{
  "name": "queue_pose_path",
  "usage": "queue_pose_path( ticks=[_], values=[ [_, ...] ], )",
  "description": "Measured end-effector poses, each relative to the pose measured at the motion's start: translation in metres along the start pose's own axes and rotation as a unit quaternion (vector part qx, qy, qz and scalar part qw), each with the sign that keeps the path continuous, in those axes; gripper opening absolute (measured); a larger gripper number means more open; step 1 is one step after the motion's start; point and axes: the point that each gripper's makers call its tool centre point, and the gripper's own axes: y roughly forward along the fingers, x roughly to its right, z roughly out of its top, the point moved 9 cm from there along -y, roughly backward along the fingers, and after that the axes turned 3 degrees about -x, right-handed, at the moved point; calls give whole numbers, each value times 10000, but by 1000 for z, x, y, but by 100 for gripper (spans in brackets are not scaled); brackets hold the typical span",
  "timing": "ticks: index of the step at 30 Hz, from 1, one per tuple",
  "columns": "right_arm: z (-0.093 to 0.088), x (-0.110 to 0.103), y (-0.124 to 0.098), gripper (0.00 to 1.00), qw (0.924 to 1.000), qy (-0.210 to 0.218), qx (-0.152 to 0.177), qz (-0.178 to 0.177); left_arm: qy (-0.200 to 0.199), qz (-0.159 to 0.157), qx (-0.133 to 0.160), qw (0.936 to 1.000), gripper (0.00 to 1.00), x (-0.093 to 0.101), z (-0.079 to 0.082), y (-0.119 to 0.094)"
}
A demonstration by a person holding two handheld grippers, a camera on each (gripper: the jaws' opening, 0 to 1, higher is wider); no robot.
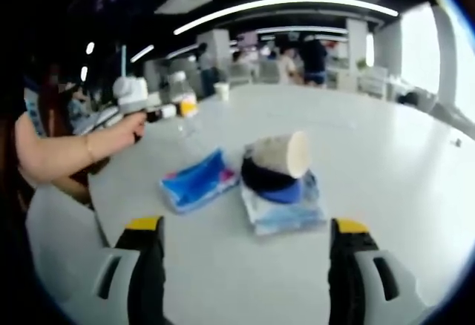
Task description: Arrange the tabletop items into an orderly group along one side of the table until the central work area is clear of visible clutter.
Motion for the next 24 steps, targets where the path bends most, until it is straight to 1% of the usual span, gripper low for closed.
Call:
queue_pose_path(
  ticks=[5,12,24],
  values=[
    [-2,1,4,89,10000,57,-50,-3,50,7,-28,10000,36,-8,0,8],
    [-1,3,8,89,10000,64,-73,4,172,-16,-42,9998,36,-14,-1,20],
    [-1,5,13,88,9998,105,-155,15,127,-41,-103,9999,36,-20,-6,30]
  ],
)
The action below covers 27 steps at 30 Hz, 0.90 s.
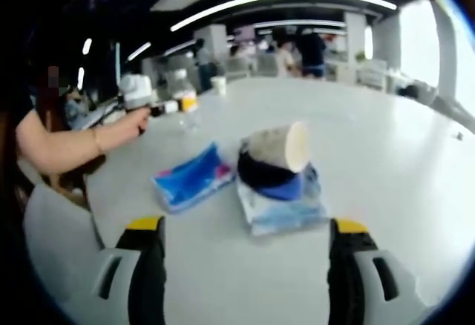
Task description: Arrange the tabletop items into an orderly group along one side of the table until the central work area is clear of visible clutter.
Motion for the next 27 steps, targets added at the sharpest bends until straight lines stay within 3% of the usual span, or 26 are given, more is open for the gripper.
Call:
queue_pose_path(
  ticks=[11,24,25,26,27],
  values=[
    [2,0,8,88,10000,72,4,68,-261,-19,57,9996,36,-5,-1,5],
    [5,1,13,87,9997,190,90,129,-146,0,86,9999,38,-5,-3,6],
    [6,1,13,87,9997,199,101,134,8,10,50,10000,39,-5,-3,7],
    [6,2,14,87,9996,204,113,132,25,7,-225,9997,42,-4,-8,7],
    [7,2,14,87,9996,204,120,131,-75,-14,-202,9998,45,-4,-10,9]
  ],
)
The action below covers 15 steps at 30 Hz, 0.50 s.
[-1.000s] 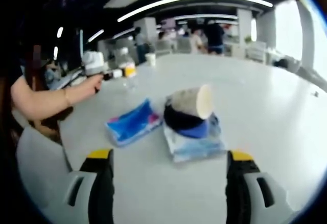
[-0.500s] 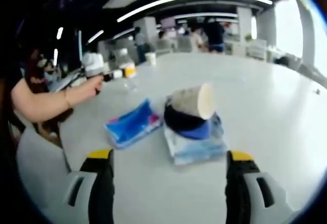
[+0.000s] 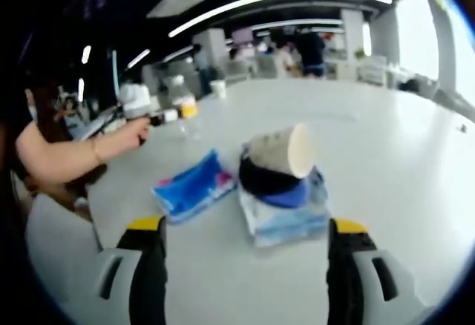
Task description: Arrange the tabletop items into an orderly group along one side of the table until the central work area is clear of visible clutter.
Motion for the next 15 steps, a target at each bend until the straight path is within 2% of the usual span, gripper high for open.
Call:
queue_pose_path(
  ticks=[2,4,15],
  values=[
    [1,1,0,87,10000,11,20,5,-216,-48,7,9998,48,0,-3,-1],
    [4,1,0,87,10000,38,65,5,-217,-85,124,9997,51,0,-3,-4],
    [16,8,6,86,9997,33,218,47,-109,-416,207,9989,88,6,5,-10]
  ],
)
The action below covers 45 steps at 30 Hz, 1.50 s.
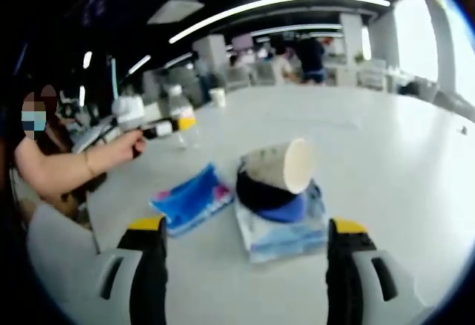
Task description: Arrange the tabletop items into an orderly group along one side of the table until the central work area is clear of visible clutter.
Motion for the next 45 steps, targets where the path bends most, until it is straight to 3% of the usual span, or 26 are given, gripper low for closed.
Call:
queue_pose_path(
  ticks=[2,5,15,27,40,45],
  values=[
    [3,2,1,86,10000,5,37,16,36,-25,3,10000,96,1,1,-2],
    [6,4,3,84,10000,6,78,51,135,-144,41,9998,100,3,4,-5],
    [19,10,8,77,9994,-214,185,194,241,-266,-14,9994,100,2,7,-22],
    [30,20,18,57,9982,-190,364,444,480,-555,-171,9972,100,10,0,-50],
    [33,31,37,29,9954,-512,387,709,616,-1106,-220,9917,100,37,-7,-78],
    [31,37,46,26,9956,-596,293,660,732,-1368,-199,9877,100,48,-6,-87]
  ],
)
